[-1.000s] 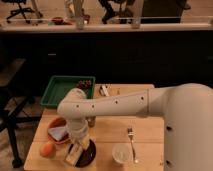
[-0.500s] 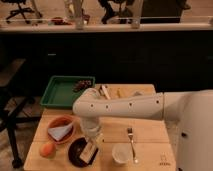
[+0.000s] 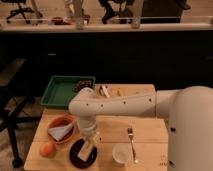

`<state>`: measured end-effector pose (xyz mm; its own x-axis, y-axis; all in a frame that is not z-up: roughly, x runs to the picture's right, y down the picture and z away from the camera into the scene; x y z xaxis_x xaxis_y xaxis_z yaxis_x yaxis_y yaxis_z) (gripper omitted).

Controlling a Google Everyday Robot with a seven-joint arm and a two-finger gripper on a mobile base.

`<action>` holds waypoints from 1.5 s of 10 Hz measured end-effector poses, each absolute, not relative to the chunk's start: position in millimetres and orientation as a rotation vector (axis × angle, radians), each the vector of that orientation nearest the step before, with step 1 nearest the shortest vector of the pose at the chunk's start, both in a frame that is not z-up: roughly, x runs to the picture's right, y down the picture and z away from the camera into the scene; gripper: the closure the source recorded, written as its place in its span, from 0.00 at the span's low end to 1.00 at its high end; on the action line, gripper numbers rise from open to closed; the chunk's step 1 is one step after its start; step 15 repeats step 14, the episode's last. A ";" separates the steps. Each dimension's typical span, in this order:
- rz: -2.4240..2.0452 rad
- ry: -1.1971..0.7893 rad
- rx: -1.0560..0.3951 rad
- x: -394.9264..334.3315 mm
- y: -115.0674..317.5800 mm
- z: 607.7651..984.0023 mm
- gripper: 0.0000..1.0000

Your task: Wipe purple bowl with eraser

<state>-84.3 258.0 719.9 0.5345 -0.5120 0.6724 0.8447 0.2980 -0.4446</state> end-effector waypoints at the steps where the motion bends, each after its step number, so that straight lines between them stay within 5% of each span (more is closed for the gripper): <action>1: -0.959 -0.465 -0.855 -99.9 256.4 719.6 1.00; 15: -0.934 -0.496 -0.890 -68.7 263.3 715.0 1.00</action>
